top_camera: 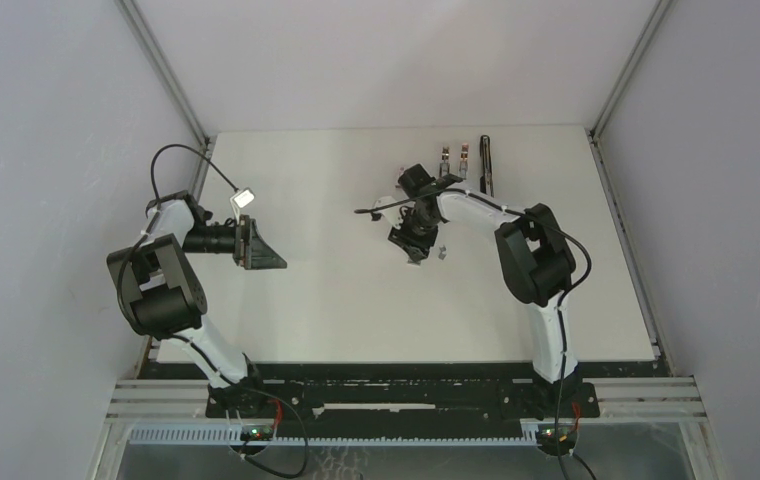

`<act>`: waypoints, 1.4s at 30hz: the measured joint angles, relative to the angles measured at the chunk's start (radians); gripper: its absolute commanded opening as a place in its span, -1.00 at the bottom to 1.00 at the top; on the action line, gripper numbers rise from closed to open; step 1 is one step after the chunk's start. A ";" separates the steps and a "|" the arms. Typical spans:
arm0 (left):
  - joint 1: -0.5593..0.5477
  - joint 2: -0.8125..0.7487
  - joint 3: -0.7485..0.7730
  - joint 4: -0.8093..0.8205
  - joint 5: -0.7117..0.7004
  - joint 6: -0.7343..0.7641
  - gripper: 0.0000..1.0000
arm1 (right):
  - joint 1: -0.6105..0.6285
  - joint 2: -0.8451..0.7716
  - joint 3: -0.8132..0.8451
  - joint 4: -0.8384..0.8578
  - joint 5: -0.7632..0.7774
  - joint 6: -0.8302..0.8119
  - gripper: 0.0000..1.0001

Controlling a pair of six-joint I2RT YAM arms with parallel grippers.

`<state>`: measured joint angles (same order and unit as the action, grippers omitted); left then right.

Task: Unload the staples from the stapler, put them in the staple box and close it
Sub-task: Pick up the staple from the center of the board.

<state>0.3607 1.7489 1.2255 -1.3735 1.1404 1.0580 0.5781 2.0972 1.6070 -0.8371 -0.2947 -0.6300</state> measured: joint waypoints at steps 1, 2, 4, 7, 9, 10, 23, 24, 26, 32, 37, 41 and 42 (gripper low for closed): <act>0.000 0.000 0.000 0.000 0.000 0.000 0.99 | 0.002 0.001 0.003 0.001 0.000 0.000 -0.16; 0.000 0.000 0.000 0.000 0.000 0.000 1.00 | 0.003 0.002 0.006 0.004 0.001 0.000 -0.17; 0.000 0.000 0.000 0.000 0.000 0.000 0.99 | 0.005 0.003 0.006 0.008 0.002 0.000 -0.17; 0.000 0.000 0.000 0.000 0.000 0.000 0.99 | 0.006 0.008 0.006 0.009 0.004 0.000 -0.19; 0.000 0.000 0.000 0.000 0.000 0.000 0.99 | 0.006 0.014 0.006 0.009 0.004 0.000 -0.23; 0.000 0.000 0.000 0.000 0.000 0.000 0.99 | 0.006 0.017 0.006 0.009 0.004 0.000 -0.24; 0.000 0.000 0.000 -0.001 0.000 0.000 0.99 | 0.006 0.040 0.022 0.009 -0.001 0.001 -0.29; 0.000 0.000 0.000 -0.001 0.000 0.000 0.99 | 0.006 0.040 0.023 0.008 -0.004 0.001 -0.29; 0.000 0.000 0.000 -0.001 0.000 0.000 0.99 | 0.006 0.040 0.025 0.006 -0.010 0.001 -0.28; 0.000 0.000 0.000 -0.001 0.000 0.001 0.99 | 0.001 0.040 0.025 0.010 -0.023 0.014 -0.28; 0.000 0.000 0.000 -0.001 0.000 0.001 0.99 | -0.021 0.040 0.025 0.021 -0.034 0.041 -0.28; 0.000 0.000 0.000 -0.001 0.000 0.001 0.99 | -0.042 0.040 0.040 0.026 -0.061 0.062 -0.28; 0.000 0.000 0.000 -0.001 0.000 0.001 0.99 | -0.048 0.040 0.045 0.027 -0.066 0.066 -0.28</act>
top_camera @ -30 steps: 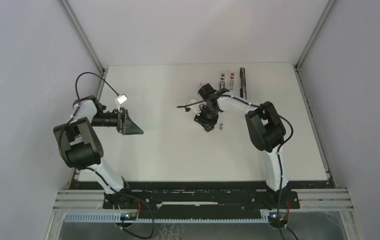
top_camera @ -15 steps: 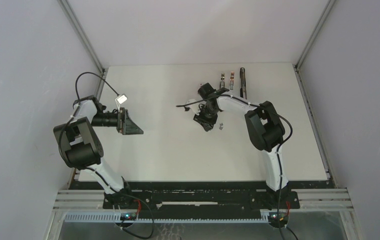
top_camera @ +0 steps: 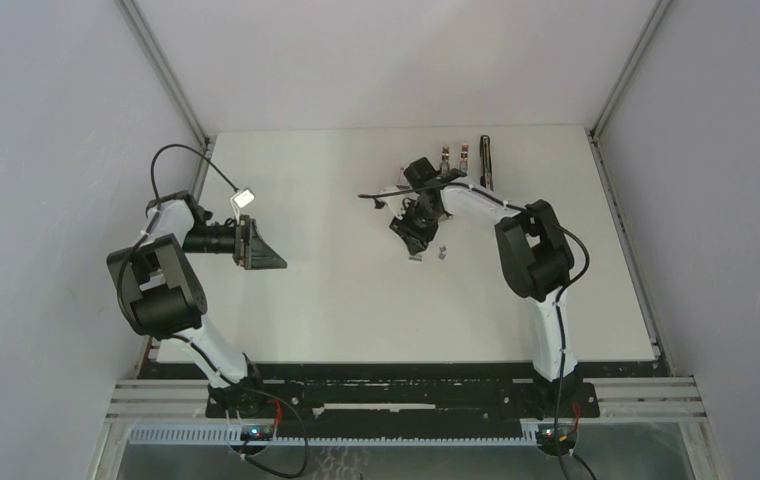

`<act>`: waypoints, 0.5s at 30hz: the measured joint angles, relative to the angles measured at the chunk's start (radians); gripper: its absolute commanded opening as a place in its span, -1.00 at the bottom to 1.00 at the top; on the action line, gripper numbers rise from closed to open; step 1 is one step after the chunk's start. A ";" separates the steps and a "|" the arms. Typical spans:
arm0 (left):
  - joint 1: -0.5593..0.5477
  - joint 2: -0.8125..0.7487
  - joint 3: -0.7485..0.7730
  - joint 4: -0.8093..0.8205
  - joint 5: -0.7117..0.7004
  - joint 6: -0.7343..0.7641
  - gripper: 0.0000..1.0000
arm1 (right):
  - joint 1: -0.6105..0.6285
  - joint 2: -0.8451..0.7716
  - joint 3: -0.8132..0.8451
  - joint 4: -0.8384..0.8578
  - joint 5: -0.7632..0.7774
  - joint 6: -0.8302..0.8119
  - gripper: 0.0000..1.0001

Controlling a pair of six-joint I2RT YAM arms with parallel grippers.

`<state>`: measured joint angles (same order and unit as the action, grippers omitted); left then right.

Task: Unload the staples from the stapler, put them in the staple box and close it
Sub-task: Pick up the staple from the center of the board.

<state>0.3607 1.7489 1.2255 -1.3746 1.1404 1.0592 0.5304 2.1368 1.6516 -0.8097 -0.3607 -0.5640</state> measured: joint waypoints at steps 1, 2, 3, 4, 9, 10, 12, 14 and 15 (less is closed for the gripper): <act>0.000 0.000 0.000 0.000 0.000 0.000 0.99 | -0.003 0.000 0.005 0.001 -0.004 0.003 -0.29; 0.000 0.000 0.000 0.000 0.000 0.000 0.99 | -0.006 0.000 0.008 0.002 -0.008 0.004 -0.30; 0.000 0.000 0.000 0.000 0.000 0.000 0.99 | -0.008 0.000 0.010 0.004 -0.009 0.005 -0.32; 0.000 0.000 0.000 0.000 0.000 0.000 0.99 | -0.010 0.000 0.011 0.003 -0.009 0.006 -0.33; 0.000 0.000 0.000 0.000 0.000 0.001 0.99 | -0.014 0.007 0.019 -0.007 -0.016 0.006 -0.36; 0.000 0.000 0.000 0.000 0.000 0.001 0.99 | -0.013 0.012 0.025 -0.012 -0.017 0.006 -0.36; 0.000 0.000 0.000 0.000 0.000 0.002 0.99 | -0.013 0.024 0.029 -0.019 -0.024 0.005 -0.36; 0.000 0.000 0.000 0.000 0.000 0.002 1.00 | -0.013 0.030 0.029 -0.024 -0.028 0.005 -0.36; 0.000 0.000 0.000 0.000 0.000 0.003 0.99 | -0.013 0.033 0.030 -0.029 -0.032 0.004 -0.36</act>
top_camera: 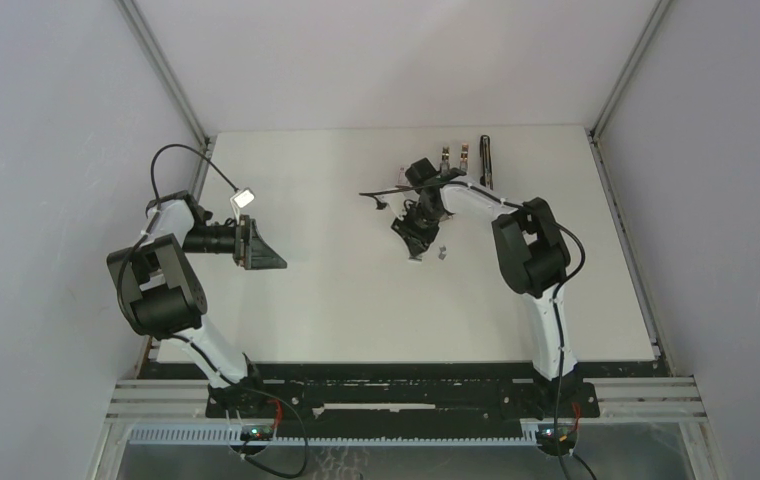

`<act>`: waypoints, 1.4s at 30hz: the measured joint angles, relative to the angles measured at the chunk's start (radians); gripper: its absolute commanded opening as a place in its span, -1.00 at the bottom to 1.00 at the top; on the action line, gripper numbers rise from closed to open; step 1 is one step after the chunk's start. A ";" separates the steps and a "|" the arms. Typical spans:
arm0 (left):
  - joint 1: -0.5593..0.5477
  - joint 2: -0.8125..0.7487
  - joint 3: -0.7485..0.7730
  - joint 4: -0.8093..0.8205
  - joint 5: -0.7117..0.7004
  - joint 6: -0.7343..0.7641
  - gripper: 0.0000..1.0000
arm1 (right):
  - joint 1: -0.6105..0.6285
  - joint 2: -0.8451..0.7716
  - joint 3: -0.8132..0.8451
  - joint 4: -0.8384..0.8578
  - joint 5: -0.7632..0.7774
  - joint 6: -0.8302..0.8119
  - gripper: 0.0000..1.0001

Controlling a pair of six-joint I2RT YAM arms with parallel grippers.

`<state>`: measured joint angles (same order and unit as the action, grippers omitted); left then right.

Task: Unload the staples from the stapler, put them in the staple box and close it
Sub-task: Pick up the staple from the center of the board.

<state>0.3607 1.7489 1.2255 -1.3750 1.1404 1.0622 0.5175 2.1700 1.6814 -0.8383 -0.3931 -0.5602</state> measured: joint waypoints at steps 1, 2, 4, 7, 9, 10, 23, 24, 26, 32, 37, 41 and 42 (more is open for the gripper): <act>0.000 0.000 0.000 0.000 0.000 0.001 0.99 | 0.000 0.003 0.001 -0.004 -0.003 0.000 -0.36; 0.000 0.000 0.000 0.000 0.000 0.003 0.99 | 0.000 0.005 0.002 -0.006 -0.006 -0.001 -0.36; 0.000 0.000 0.000 0.000 0.000 0.003 0.99 | 0.001 0.010 0.005 -0.014 -0.009 -0.001 -0.39; 0.000 0.000 0.000 0.000 0.000 0.004 0.99 | 0.002 0.013 0.010 -0.020 -0.008 -0.002 -0.48; 0.000 0.000 0.000 0.000 0.000 0.004 0.99 | 0.002 0.013 0.011 -0.022 -0.008 -0.002 -0.58; 0.000 0.000 0.000 0.000 0.000 0.004 0.99 | 0.002 0.013 0.011 -0.023 -0.008 -0.002 -0.61; 0.000 0.000 0.000 -0.004 0.000 0.005 0.99 | 0.022 0.023 0.019 -0.046 -0.005 -0.020 -0.60; 0.000 0.000 0.000 -0.005 0.000 0.005 0.99 | 0.023 0.024 0.022 -0.049 -0.005 -0.022 -0.58; 0.000 0.000 0.000 -0.005 0.000 0.005 0.99 | 0.025 0.024 0.024 -0.052 -0.005 -0.025 -0.57; 0.000 0.000 0.000 -0.006 0.000 0.005 0.99 | 0.026 0.024 0.024 -0.056 -0.006 -0.032 -0.54; 0.000 0.000 0.000 -0.007 0.000 0.005 0.99 | 0.026 0.024 0.024 -0.060 -0.010 -0.044 -0.53; 0.000 0.000 0.000 -0.007 0.000 0.005 0.99 | 0.024 0.024 0.024 -0.070 -0.018 -0.062 -0.53; 0.000 0.000 0.000 -0.007 0.000 0.005 0.99 | 0.024 0.024 0.024 -0.073 -0.021 -0.068 -0.52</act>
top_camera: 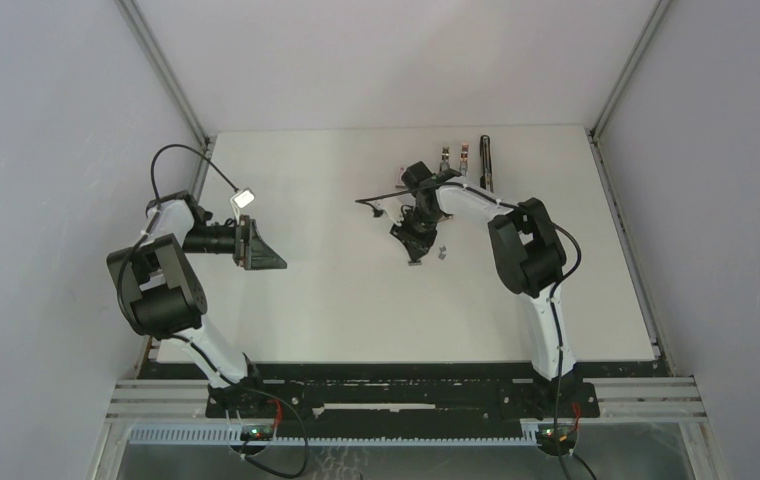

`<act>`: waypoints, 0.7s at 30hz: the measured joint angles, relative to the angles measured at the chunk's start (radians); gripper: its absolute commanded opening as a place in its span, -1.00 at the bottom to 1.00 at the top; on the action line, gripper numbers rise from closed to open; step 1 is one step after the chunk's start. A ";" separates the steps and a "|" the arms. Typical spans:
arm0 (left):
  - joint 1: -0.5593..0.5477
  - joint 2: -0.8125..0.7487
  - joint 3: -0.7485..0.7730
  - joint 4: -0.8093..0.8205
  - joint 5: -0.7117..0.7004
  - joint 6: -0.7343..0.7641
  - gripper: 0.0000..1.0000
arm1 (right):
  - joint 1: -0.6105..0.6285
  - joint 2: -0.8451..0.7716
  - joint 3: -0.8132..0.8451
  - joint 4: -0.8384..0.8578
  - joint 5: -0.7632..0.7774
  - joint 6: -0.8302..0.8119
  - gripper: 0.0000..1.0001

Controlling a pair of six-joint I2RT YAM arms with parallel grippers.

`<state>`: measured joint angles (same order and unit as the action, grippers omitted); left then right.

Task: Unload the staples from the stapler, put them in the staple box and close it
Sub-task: Pick up the staple from the center of the board.

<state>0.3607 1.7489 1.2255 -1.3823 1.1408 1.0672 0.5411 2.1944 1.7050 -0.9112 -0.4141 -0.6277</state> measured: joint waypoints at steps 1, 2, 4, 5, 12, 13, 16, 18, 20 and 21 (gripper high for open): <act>0.000 0.000 0.000 0.000 0.000 0.000 0.99 | 0.000 0.000 0.000 -0.002 -0.003 -0.005 -0.51; 0.000 0.000 0.000 0.000 0.000 0.000 0.99 | -0.001 0.000 0.000 -0.005 -0.006 -0.010 -0.50; 0.000 0.000 0.000 0.000 0.000 0.000 0.99 | -0.001 0.000 0.000 -0.009 -0.011 -0.021 -0.48; 0.000 0.000 0.000 0.000 0.000 0.000 0.99 | -0.002 0.000 0.000 -0.010 -0.013 -0.025 -0.47; 0.000 0.000 0.000 0.000 0.000 0.000 0.99 | -0.002 0.000 0.000 -0.017 -0.025 -0.048 -0.45; 0.000 0.000 0.000 0.000 0.000 0.000 0.99 | -0.002 0.000 0.000 -0.018 -0.026 -0.051 -0.45; 0.000 0.000 0.000 0.000 0.000 0.000 0.99 | -0.001 0.000 0.000 -0.021 -0.027 -0.061 -0.43; 0.000 0.000 0.000 0.000 0.000 0.000 0.99 | -0.001 0.000 -0.001 -0.024 -0.031 -0.070 -0.42; 0.000 0.000 0.000 0.000 0.000 0.000 0.99 | 0.000 -0.002 -0.003 -0.026 -0.033 -0.077 -0.39; 0.000 0.000 0.000 0.000 0.000 0.000 0.99 | 0.002 -0.003 -0.004 -0.026 -0.032 -0.084 -0.38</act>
<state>0.3607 1.7489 1.2255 -1.3827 1.1408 1.0672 0.5430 2.1918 1.7012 -0.9371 -0.4465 -0.7113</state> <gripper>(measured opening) 0.996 0.292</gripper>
